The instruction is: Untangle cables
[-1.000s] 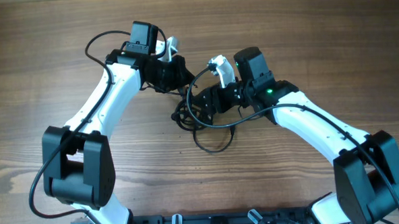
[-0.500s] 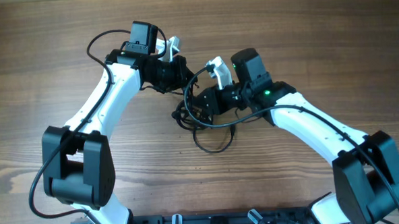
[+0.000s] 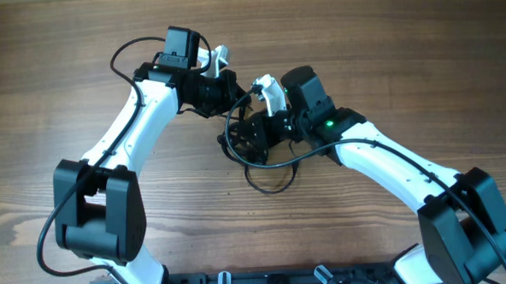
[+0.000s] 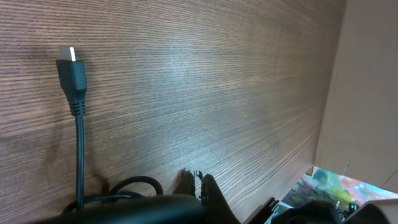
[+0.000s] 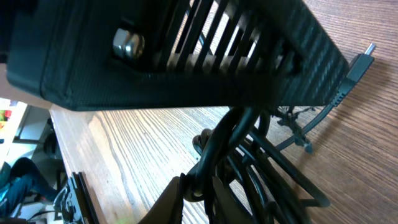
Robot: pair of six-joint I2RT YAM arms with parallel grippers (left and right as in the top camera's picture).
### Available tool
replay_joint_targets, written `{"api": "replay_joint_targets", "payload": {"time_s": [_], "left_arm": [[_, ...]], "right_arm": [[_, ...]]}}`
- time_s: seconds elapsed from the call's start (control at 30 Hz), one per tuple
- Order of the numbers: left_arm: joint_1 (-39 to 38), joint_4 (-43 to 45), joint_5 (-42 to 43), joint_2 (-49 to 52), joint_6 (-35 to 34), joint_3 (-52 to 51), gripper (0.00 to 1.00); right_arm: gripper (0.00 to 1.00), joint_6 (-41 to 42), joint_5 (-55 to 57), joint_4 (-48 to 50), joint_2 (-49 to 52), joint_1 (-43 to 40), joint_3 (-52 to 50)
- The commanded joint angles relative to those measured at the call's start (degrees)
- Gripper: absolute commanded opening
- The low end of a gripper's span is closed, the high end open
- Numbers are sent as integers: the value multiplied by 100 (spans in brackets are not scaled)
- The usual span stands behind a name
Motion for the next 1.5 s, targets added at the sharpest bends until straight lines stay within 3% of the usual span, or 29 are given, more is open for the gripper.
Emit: {"api": "replay_joint_targets", "payload": {"time_s": [0.0, 0.27, 0.4, 0.5, 0.67, 0.77, 0.93, 0.97, 1.17, 1.47], "left_arm": [[20, -26, 240, 66, 68, -44, 4], [20, -26, 240, 66, 68, -44, 4], [20, -26, 240, 66, 68, -44, 4], [20, -26, 240, 66, 68, -44, 4], [20, -26, 240, 66, 68, -44, 4], [20, -26, 240, 66, 68, -44, 4], [20, -26, 240, 66, 68, -44, 4], [20, -26, 240, 66, 68, -44, 4], [20, -26, 238, 66, 68, -44, 4], [20, -4, -238, 66, -116, -44, 4]], "right_arm": [[24, 57, 544, 85, -81, -15, 79], [23, -201, 820, -74, -81, -15, 79], [30, -363, 817, -83, -83, -33, 79], [30, -448, 682, -63, -83, -44, 81], [29, -227, 470, 68, -83, -188, 81], [15, -74, 470, 162, -83, -199, 81], [10, -52, 476, 92, -83, -199, 81], [4, -70, 494, 63, -83, -199, 81], [4, -330, 1370, -404, -85, -219, 81], [4, -26, 1353, -953, -925, -446, 87]]}}
